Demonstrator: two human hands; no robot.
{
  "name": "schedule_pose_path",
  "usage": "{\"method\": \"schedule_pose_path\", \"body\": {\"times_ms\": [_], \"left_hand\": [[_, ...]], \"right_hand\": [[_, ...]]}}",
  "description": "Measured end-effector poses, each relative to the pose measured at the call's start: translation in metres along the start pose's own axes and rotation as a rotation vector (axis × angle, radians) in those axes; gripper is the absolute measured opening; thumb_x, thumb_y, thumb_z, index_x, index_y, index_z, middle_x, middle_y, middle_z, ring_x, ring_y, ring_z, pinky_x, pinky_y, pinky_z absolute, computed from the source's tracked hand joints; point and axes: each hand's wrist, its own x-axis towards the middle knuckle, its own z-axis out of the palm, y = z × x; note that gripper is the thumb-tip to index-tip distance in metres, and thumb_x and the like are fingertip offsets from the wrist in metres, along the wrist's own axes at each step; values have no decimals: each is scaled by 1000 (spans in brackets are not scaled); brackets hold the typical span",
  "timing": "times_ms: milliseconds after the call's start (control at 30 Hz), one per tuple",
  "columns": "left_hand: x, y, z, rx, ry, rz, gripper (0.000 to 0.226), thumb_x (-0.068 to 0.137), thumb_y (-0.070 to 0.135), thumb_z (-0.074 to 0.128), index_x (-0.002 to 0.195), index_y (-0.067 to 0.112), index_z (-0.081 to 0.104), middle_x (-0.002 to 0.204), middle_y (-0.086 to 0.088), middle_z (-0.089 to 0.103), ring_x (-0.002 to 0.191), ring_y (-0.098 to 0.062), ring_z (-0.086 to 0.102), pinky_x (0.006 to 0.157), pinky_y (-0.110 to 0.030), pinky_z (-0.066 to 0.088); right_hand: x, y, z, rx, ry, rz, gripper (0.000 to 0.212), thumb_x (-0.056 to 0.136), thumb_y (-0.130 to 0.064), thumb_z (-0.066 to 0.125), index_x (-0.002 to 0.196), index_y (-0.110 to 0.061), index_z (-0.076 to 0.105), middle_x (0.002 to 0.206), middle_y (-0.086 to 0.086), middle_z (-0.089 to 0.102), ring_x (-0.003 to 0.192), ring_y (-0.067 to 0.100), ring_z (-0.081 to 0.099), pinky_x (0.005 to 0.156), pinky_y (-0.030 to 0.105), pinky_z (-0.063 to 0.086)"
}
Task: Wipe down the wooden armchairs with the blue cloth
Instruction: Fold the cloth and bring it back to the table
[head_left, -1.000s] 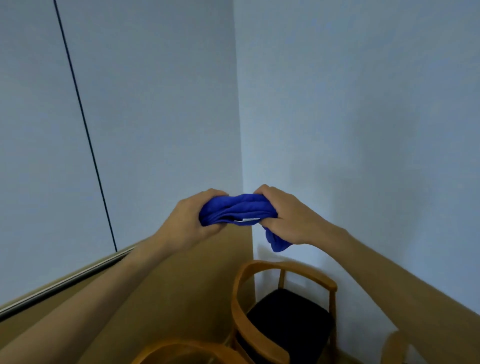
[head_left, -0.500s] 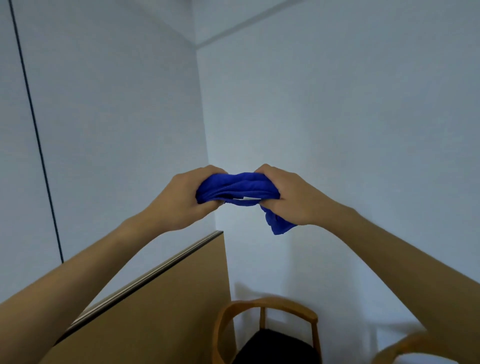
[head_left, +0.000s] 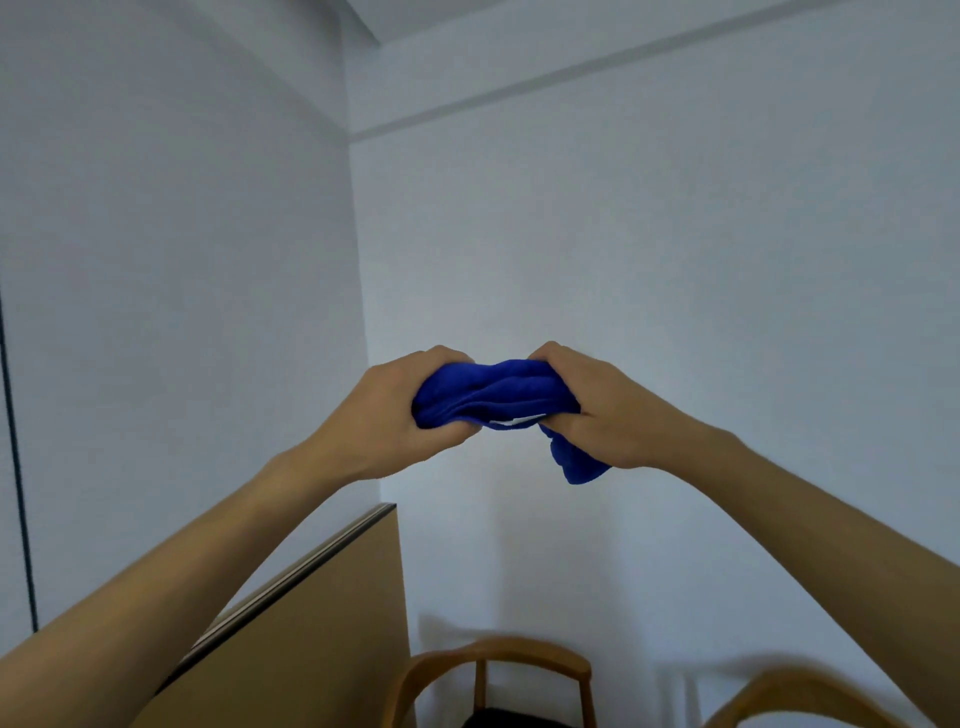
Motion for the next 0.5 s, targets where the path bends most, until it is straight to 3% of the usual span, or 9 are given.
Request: {"method": "schedule_pose_path", "body": {"times_ms": [133, 233, 333, 500], "left_hand": [[-3, 1, 2, -72, 6, -10, 37, 87, 53, 57, 122, 39, 52, 105, 23, 63, 93, -3, 61, 73, -15, 48], [-7, -3, -2, -119, -12, -48, 34, 90, 37, 46, 124, 37, 50, 104, 24, 63, 92, -2, 60, 72, -13, 47], [-13, -9, -10, -147, 4, -83, 28, 90, 26, 39, 112, 36, 54, 91, 17, 65, 80, -7, 61, 63, -17, 47], [-27, -21, -16, -81, 66, -153, 16, 101, 26, 37, 106, 29, 52, 79, 9, 64, 69, -7, 58, 59, -22, 47]], "right_hand": [[-8, -8, -1, -26, -1, 43, 29, 88, -11, 53, 108, -33, 47, 89, -13, 65, 80, 7, 65, 73, 35, 55], [-9, -16, -2, -42, -15, 91, 30, 87, -11, 55, 107, -32, 46, 87, -12, 66, 80, 6, 65, 74, 35, 56], [-4, -27, 2, -96, -52, 89, 38, 80, -16, 66, 107, -29, 43, 93, -10, 65, 82, 8, 65, 74, 38, 58], [-1, -42, 29, 62, -242, 157, 78, 50, -53, 92, 104, -41, 38, 98, -25, 60, 84, 2, 67, 62, 20, 55]]}}
